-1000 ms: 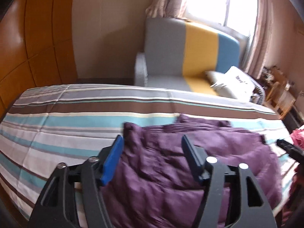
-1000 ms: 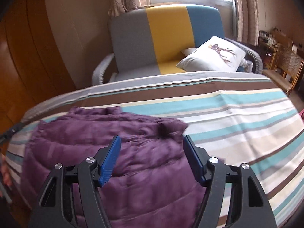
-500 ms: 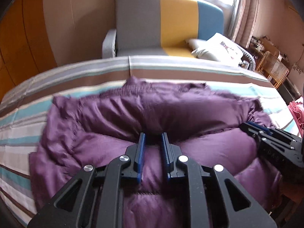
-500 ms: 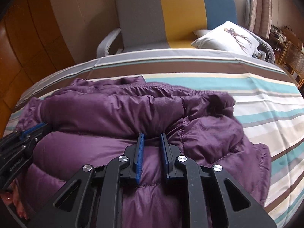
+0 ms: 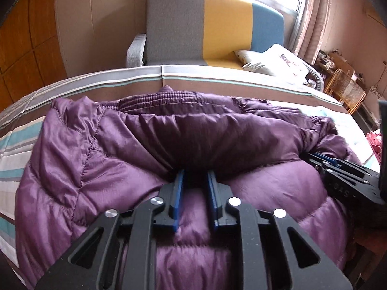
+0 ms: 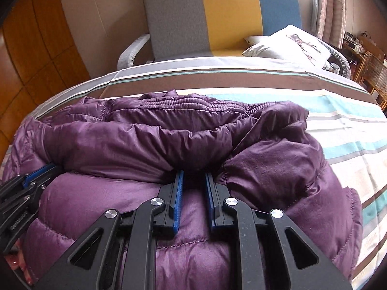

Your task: Fold large clothes

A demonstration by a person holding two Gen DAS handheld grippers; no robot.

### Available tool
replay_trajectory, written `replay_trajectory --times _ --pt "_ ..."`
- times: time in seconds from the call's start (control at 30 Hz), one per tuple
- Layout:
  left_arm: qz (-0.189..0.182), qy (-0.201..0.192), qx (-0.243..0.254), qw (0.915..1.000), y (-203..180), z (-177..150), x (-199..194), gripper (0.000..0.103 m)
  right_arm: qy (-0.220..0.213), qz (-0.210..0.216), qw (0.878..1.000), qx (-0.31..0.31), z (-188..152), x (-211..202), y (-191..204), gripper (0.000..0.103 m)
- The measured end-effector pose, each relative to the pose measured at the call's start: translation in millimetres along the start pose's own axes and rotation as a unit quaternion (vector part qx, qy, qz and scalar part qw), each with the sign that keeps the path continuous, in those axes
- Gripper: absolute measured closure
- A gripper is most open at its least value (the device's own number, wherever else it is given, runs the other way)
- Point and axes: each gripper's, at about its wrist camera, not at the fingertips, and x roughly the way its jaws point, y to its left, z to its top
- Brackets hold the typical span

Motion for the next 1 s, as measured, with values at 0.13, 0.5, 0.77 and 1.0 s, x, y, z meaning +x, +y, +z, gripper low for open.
replay_trajectory --times 0.13,0.5,0.77,1.0 --pt "0.001 -0.034 -0.009 0.9994 4.9 -9.7 -37.7 0.034 -0.023 0.009 1.0 -0.002 -3.4 -22.7 -1.2 0.086" --pt "0.054 -0.076 -0.123 0.988 74.2 -60.7 -105.5 0.024 -0.069 0.078 0.994 0.023 -51.5 -109.4 2.9 0.086" --pt "0.067 -0.043 -0.189 0.9788 120.4 -102.7 -104.6 0.024 -0.059 0.102 0.993 0.017 -89.6 -135.2 18.4 0.086" --pt "0.049 -0.049 -0.191 0.9792 126.5 -110.7 -102.6 0.02 -0.065 0.121 0.991 -0.004 -99.0 -141.5 42.4 0.086"
